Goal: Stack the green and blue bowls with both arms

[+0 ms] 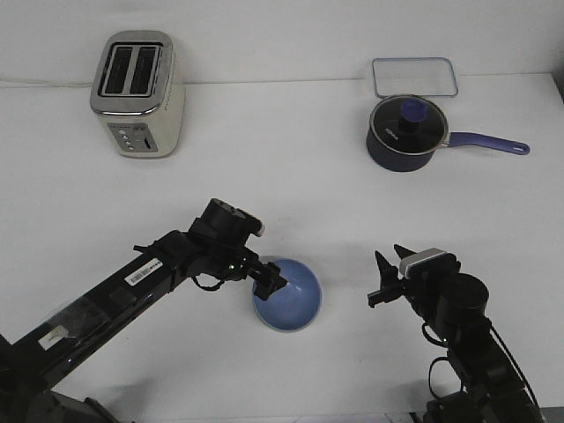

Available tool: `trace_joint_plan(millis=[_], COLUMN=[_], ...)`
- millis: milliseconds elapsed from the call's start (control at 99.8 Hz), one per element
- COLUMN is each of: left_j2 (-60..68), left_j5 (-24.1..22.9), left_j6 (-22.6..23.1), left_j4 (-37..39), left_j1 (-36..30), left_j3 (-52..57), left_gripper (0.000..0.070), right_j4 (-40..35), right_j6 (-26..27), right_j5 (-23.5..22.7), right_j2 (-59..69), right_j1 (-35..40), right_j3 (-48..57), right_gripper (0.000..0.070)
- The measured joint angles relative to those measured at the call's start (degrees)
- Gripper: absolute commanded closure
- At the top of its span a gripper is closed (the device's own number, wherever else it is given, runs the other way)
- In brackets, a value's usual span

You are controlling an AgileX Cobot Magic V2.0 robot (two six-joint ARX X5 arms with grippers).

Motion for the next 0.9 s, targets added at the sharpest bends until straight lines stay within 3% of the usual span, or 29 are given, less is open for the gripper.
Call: trace_joint_plan(millis=[110, 361, 391, 451, 491, 541, 571, 691, 782, 902], left_j2=[-3.0, -18.2, -19.8, -22.4, -24.2, -26.9, -28.9, -38.6, -47.1, -58.1], left_j5=[-2.3, -19.1, -20.6, -22.4, -22.6, -22.6, -22.6, -24.3, -27.1, -27.5], left_j6=[0.3, 2.7, 3.0, 3.8, 4.0, 4.3, 4.3, 4.7, 5.8, 7.0], left_j4=[0.3, 5.9, 6.1, 5.9, 5.9, 6.8, 7.7, 15.3, 23.7, 35.2], left_j1=[2.3, 12.5, 14.0, 17.0, 19.1, 21.4, 22.8, 27.1, 29.9, 32.9], left_j3=[0.0, 0.0, 0.0, 0.0, -0.2, -1.6, -3.2, -13.2, -23.6, -38.9], left_gripper=[0.0190, 0.0213, 0.0266, 0.0462, 0.0585, 0.0699, 0.0686, 0.0687, 0.0688, 0.0689], right_j4=[0.0, 0.0, 0.0, 0.1, 0.0, -0.2, -0.4, -0.5, -0.7, -0.8], right_j6=[0.0, 0.0, 0.0, 0.0, 0.0, 0.1, 0.1, 0.1, 0.0, 0.0], right_j5=[0.0, 0.0, 0.0, 0.0, 0.0, 0.0, 0.1, 2.7, 6.5, 9.6], right_j2=[0.0, 0.0, 0.0, -0.1, -0.5, -1.6, -2.6, -8.7, -14.8, -22.8], right_j1=[0.0, 0.0, 0.0, 0.0, 0.0, 0.0, 0.0, 0.0, 0.0, 0.0], right_j3=[0.0, 0.0, 0.0, 0.0, 0.0, 0.0, 0.0, 0.0, -0.7, -3.4], right_gripper=[0.0424, 0.0424, 0.0425, 0.0445, 0.0500, 0.0622, 0.0700, 0.0700, 0.0700, 0.0700])
